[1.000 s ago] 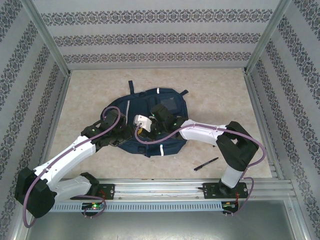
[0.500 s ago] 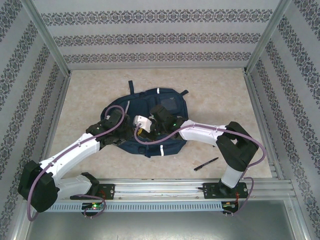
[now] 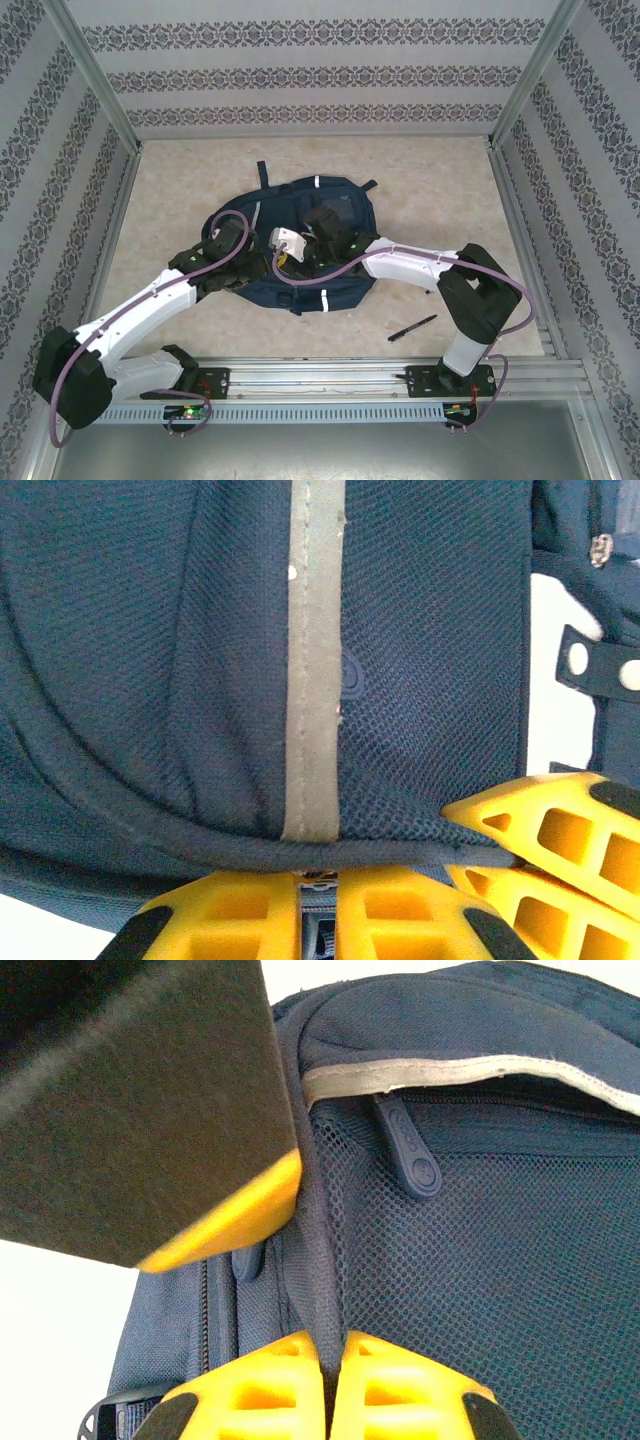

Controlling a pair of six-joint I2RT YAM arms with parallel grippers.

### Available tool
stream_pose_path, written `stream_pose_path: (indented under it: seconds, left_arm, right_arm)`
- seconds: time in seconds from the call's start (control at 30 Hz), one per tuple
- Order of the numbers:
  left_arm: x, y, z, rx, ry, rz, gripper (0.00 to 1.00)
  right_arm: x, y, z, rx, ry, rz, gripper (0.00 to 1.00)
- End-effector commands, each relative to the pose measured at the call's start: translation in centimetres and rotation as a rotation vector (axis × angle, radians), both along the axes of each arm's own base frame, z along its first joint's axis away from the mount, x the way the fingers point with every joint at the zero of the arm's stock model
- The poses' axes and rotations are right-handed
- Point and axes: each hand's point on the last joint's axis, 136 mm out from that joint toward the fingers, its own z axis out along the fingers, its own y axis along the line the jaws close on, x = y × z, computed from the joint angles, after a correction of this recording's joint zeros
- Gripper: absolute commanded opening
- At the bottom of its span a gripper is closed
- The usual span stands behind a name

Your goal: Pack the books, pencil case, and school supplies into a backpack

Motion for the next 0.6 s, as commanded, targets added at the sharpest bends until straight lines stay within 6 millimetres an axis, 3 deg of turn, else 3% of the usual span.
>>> stream_pose_path:
  seconds: [0.0,0.2,0.47,0.57]
  left_arm:
    - [-2.5,3.5,-2.3,0.163,0.083,0.012,0.16]
    - [-2.8,0.6,-1.1,0.028,0.105,-0.011,0.36]
    - [-2.5,-0.7,-0.3,0.017,0.084,0.012,0.37]
    - [-1.8,-1.7,-2.3,0.009,0.069,0.054,0.41]
  right_arm:
    - [-1.2,0.5,4.4,0.124,-0.028,0.076,0.00]
    - [-1.7,1.0,4.1,0.128,-0.006,0.096,0.00]
    - [-1.9,1.3,3.8,0.129,-0.003,0.101,0.00]
    - [-2.3,1.5,3.7,0.124,-0.015,0.111,0.00]
